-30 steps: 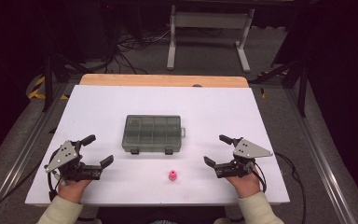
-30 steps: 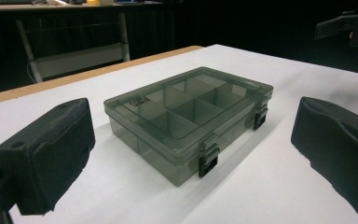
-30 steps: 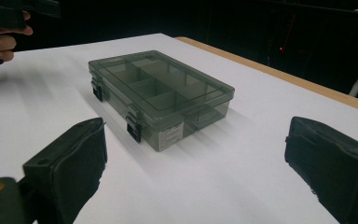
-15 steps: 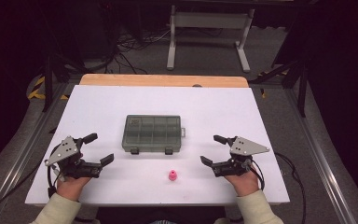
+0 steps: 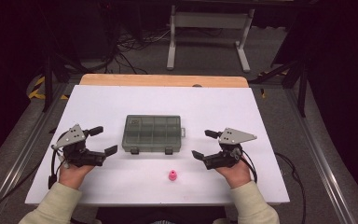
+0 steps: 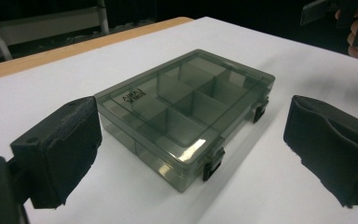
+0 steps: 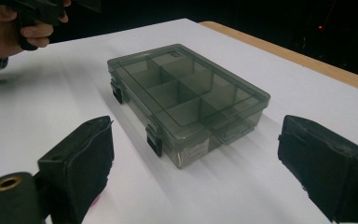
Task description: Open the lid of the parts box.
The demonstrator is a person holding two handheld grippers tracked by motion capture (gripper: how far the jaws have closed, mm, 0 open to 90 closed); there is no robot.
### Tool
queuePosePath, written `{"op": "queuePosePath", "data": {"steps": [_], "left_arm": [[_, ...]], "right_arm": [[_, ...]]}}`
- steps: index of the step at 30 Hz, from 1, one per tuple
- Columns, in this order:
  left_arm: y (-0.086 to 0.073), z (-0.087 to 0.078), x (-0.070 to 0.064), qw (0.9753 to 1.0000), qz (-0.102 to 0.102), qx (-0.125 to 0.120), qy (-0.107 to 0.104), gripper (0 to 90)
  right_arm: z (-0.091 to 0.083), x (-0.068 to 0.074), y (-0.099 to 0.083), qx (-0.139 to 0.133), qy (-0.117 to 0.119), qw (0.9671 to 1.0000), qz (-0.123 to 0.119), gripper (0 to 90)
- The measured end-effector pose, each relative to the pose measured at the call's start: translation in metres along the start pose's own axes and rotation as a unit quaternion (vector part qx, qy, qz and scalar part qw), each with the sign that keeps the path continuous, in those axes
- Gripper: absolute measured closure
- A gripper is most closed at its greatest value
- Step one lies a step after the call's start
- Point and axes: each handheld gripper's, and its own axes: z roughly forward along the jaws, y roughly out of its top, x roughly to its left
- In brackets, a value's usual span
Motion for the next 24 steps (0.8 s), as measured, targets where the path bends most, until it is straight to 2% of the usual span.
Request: {"op": "queuePosePath", "data": {"steps": [2, 4, 6, 10, 11, 16, 21, 24], "left_arm": [[0.0, 0.004, 0.002, 1.0, 0.0, 0.005, 0.004, 6.4], [-0.001, 0.006, 0.003, 0.9999, 0.006, 0.01, -0.001, 8.1], [0.0, 0.011, 0.005, 0.9995, 0.02, 0.023, 0.001, 10.3], [0.001, 0.016, 0.007, 0.999, 0.025, 0.037, 0.001, 9.7], [0.001, 0.019, 0.008, 0.9985, 0.032, 0.045, 0.002, 9.5], [-0.002, 0.023, 0.009, 0.9981, 0.026, 0.056, -0.006, 8.9], [-0.006, 0.028, 0.008, 0.997, 0.027, 0.071, -0.015, 11.1], [-0.01, 0.031, 0.011, 0.9963, 0.021, 0.081, -0.02, 13.7]], "right_arm": [[0.011, -0.002, 0.006, 0.006, 0.007, 1.0, -0.002, 12.0], [0.016, -0.002, 0.008, 0.01, 0.007, 0.9999, -0.005, 11.8], [0.022, -0.002, 0.01, 0.015, 0.001, 0.9999, -0.007, 9.9], [0.035, -0.006, 0.01, 0.03, -0.011, 0.9995, -0.006, 9.3], [0.038, -0.006, 0.01, 0.034, -0.011, 0.9993, -0.006, 9.2], [0.049, -0.007, 0.006, 0.052, -0.003, 0.9986, -0.002, 8.7], [0.049, -0.008, 0.001, 0.06, 0.011, 0.9982, 0.005, 19.0], [0.054, -0.005, -0.002, 0.076, 0.017, 0.997, 0.0, 24.2]]}}
